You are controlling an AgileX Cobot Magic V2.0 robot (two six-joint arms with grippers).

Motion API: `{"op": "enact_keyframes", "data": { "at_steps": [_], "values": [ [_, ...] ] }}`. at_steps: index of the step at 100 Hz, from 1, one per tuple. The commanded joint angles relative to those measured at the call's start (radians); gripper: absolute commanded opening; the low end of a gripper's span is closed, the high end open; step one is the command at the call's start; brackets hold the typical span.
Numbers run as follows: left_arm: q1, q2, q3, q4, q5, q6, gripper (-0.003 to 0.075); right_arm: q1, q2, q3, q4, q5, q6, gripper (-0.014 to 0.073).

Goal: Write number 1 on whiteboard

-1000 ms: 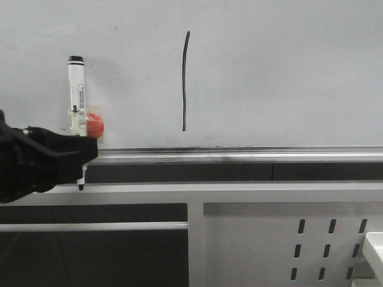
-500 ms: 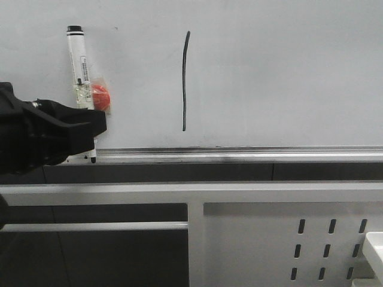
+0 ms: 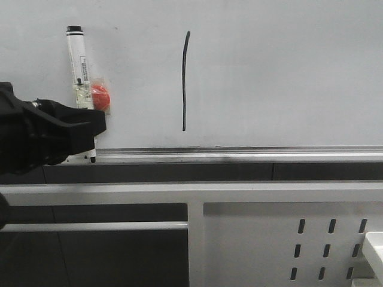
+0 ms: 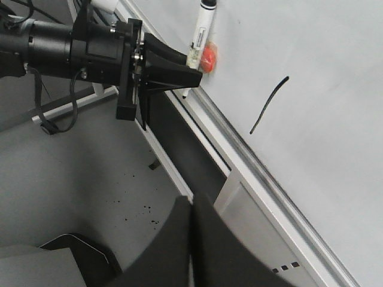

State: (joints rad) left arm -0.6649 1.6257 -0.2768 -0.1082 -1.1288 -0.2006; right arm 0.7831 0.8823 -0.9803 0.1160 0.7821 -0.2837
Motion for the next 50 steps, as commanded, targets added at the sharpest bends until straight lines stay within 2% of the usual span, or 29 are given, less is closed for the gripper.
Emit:
{"op": "enact_keyframes", "data": {
  "at_steps": [1,18,25,50],
  "values": [
    [0.0,-0.036,-0.026,-0.076,-0.233,-0.008,0.005,-0.006,-0.009,-0.026,-0.008,-0.066,0.0,-0.0063],
    [0.0,-0.036,-0.026,-0.08,-0.233,-0.008,0.0276,-0.006,-0.009,-0.026,-0.008,-0.066,0.0,-0.0063],
    [0.0,-0.036,-0.026,-0.08,-0.233,-0.008,0.0334,-0.006,-0.009,-0.026,-0.008,-0.066,0.0,-0.0063],
    [0.0,-0.036,-0.009,-0.062,-0.233,-0.008,0.0353,-0.006,-0.009,-0.026,-0.008,-0.066,0.0,-0.0063]
  ]
}}
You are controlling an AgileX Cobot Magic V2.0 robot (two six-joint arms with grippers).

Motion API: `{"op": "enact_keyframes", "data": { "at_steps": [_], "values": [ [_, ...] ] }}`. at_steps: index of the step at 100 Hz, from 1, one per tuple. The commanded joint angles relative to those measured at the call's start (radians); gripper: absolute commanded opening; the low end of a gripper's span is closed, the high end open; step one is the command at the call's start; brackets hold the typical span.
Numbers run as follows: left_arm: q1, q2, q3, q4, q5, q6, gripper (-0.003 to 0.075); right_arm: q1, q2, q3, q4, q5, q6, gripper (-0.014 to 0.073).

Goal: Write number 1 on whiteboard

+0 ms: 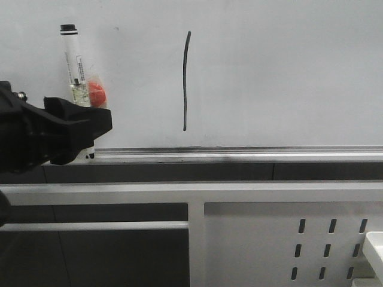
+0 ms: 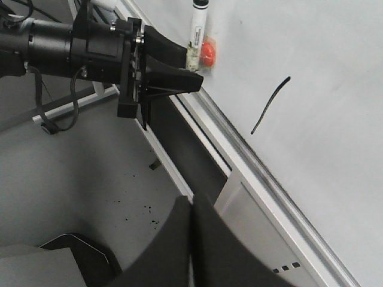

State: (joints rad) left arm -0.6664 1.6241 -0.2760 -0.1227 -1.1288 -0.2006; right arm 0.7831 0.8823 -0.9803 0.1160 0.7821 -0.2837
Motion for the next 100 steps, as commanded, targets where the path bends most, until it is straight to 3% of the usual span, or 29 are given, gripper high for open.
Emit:
{"op": "enact_keyframes", "data": {
  "at_steps": [1,48,61,75,87,100],
  "values": [
    [0.001,-0.034,-0.01,-0.048,-0.233,-0.008,0.0353,-0.006,-0.009,-0.026,-0.008,-0.066,0.0,-0.0063],
    [0.001,-0.121,0.079,0.049,-0.233,-0.008,0.0352,-0.006,-0.028,-0.022,-0.008,-0.06,0.0,-0.0063],
    [0.001,-0.165,0.123,0.108,-0.233,-0.008,0.0336,-0.006,-0.11,0.02,-0.027,-0.124,0.0,-0.0056],
    [0.001,-0.202,0.189,0.166,-0.233,-0.009,0.0189,-0.006,-0.263,0.142,-0.047,-0.291,0.0,-0.0055],
    [0.001,-0.233,0.242,0.186,-0.233,-0.009,-0.0023,-0.006,-0.423,0.326,-0.056,-0.501,0.0,-0.0055],
    [0.001,-0.261,0.287,0.19,-0.233,-0.009,-0.002,-0.006,-0.576,0.533,-0.065,-0.662,0.0,-0.0056]
  ]
}}
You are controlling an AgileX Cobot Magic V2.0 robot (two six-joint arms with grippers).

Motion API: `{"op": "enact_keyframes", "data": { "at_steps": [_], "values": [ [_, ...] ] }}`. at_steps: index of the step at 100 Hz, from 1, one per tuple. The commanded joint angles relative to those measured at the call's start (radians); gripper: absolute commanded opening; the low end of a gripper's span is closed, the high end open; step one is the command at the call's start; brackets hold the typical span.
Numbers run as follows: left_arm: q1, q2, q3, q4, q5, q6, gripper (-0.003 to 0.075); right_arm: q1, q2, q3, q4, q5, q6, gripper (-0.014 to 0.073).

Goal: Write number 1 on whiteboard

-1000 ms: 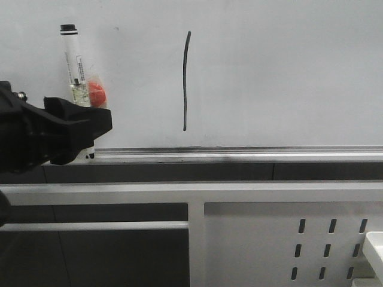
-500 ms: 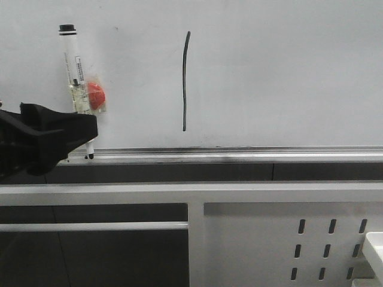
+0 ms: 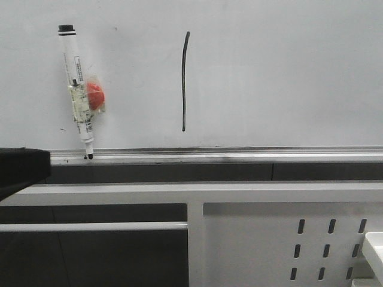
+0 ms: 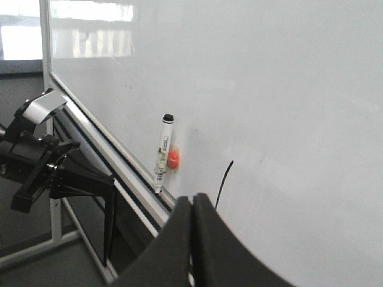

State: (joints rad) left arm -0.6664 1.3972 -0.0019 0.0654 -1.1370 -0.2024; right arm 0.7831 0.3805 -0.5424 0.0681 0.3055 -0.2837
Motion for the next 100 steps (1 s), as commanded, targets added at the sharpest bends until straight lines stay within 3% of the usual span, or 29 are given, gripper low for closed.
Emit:
{"op": "enact_keyframes", "data": {
  "at_steps": [1,29,58,85,100],
  "values": [
    [0.001,-0.035,0.013,0.005,-0.224,-0.008,-0.002,-0.006,-0.088,0.117,-0.017,-0.197,0.0,-0.0056],
    [0.001,-0.04,0.04,0.132,-0.224,-0.008,-0.002,-0.006,-0.226,0.426,-0.015,-0.387,0.0,-0.0056],
    [0.001,-0.073,0.034,0.174,-0.224,-0.011,-0.002,-0.006,-0.226,0.442,-0.015,-0.424,0.0,-0.0056],
    [0.001,-0.229,0.028,0.218,-0.212,-0.082,-0.002,-0.006,-0.226,0.442,-0.015,-0.424,0.0,-0.0056],
    [0.001,-0.301,0.028,0.218,-0.173,-0.203,-0.002,-0.006,-0.226,0.442,-0.015,-0.423,0.0,-0.0056]
  ]
}}
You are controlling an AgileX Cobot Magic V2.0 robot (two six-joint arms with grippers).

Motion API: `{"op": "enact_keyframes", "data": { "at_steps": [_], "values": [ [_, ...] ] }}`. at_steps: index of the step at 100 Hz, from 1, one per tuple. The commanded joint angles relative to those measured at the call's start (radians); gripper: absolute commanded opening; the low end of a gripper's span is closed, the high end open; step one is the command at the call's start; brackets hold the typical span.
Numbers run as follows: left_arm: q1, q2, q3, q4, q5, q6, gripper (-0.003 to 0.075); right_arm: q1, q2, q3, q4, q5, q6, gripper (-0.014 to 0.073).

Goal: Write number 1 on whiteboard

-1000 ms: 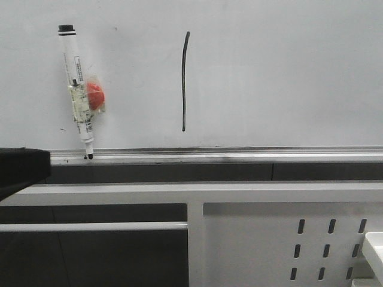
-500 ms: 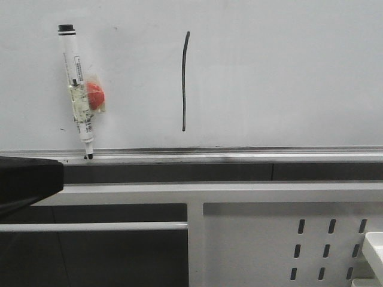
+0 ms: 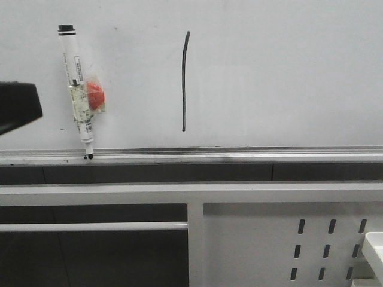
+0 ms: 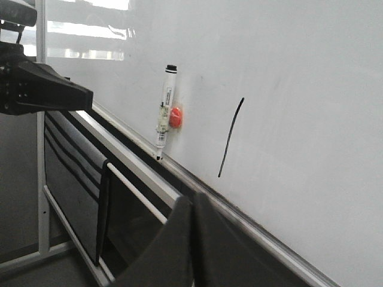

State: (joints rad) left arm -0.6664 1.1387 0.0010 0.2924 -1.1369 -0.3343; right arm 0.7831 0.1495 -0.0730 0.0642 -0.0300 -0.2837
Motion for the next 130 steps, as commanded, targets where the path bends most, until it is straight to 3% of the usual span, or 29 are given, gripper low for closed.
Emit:
{"op": "enact_keyframes", "data": {
  "at_steps": [1,33,56,97,112,130],
  "values": [
    [0.001,-0.045,0.025,-0.009,-0.171,-0.077,-0.002,-0.006,0.005,-0.028,-0.011,-0.087,0.0,-0.0056],
    [0.003,-0.113,-0.006,-0.087,-0.225,-0.102,-0.002,-0.006,0.005,-0.028,-0.011,-0.087,0.0,-0.0056],
    [0.003,-0.159,-0.011,-0.247,-0.225,-0.093,-0.002,-0.006,0.005,-0.028,-0.011,-0.087,0.0,-0.0056],
    [0.003,-0.478,-0.011,-0.267,-0.222,0.201,-0.002,-0.006,0.005,-0.028,-0.011,-0.087,0.0,-0.0056],
    [0.106,-0.673,-0.011,-0.189,-0.09,0.249,-0.002,-0.006,0.005,-0.028,-0.011,-0.087,0.0,-0.0056],
    [0.318,-0.903,-0.011,-0.052,0.253,0.13,-0.002,-0.006,0.005,-0.028,-0.011,-0.087,0.0,-0.0056]
  ]
}}
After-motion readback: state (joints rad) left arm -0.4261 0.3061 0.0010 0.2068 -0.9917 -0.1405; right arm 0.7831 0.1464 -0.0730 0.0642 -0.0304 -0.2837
